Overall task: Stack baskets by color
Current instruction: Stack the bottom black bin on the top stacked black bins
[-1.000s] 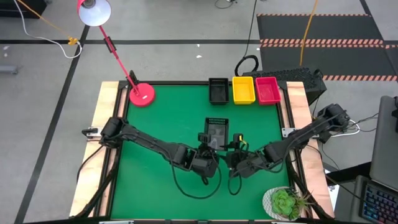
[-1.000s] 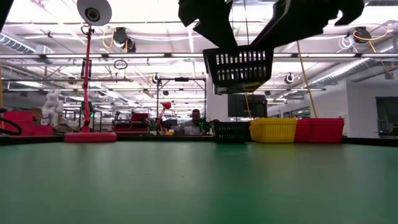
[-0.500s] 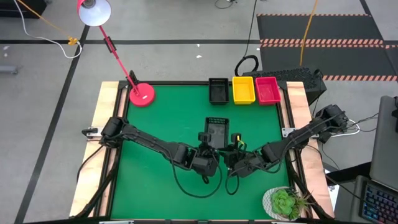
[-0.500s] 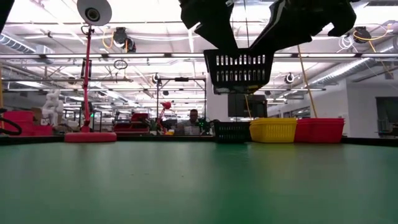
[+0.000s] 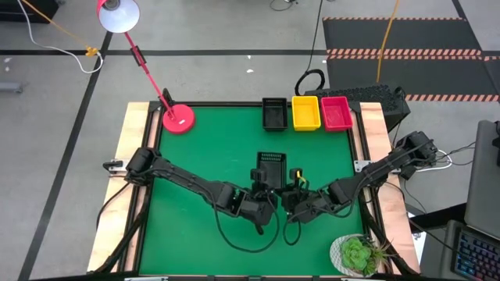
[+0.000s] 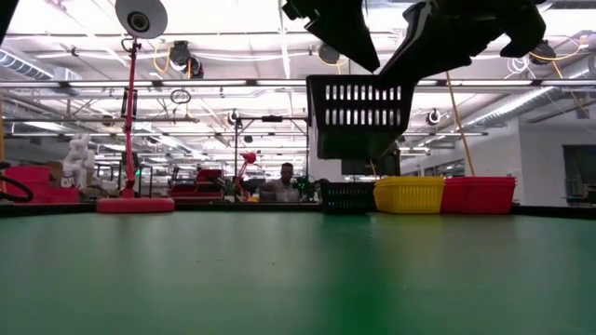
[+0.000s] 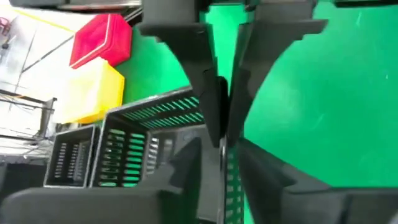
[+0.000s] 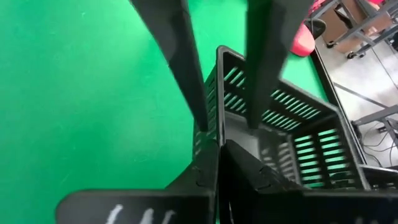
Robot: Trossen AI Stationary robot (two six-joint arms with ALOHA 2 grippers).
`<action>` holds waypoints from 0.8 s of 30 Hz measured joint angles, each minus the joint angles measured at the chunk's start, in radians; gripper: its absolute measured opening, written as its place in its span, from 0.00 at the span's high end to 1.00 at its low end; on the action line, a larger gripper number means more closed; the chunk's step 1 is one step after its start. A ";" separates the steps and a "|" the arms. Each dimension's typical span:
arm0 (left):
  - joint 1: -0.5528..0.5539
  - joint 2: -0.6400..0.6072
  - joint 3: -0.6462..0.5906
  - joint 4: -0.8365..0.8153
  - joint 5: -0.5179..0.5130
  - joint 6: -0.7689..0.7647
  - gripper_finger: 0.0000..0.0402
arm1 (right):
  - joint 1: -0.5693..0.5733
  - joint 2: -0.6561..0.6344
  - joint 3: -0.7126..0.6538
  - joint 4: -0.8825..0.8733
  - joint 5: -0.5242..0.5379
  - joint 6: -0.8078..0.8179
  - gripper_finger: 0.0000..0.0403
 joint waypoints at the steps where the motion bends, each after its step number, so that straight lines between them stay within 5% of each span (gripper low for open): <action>1: 0.000 0.000 0.000 0.002 0.000 -0.010 0.71 | 0.000 0.000 0.000 -0.001 0.000 -0.001 0.99; 9: -0.014 -0.025 0.002 0.016 0.020 -0.071 0.54 | 0.000 0.000 0.000 -0.024 0.001 -0.008 0.99; 16: -0.024 -0.049 0.002 -0.056 0.021 -0.142 0.53 | 0.000 0.000 0.000 -0.038 0.001 -0.008 0.99; 24: -0.043 -0.075 -0.007 -0.283 -0.104 -0.391 0.53 | 0.002 -0.001 0.000 -0.043 -0.038 -0.019 0.99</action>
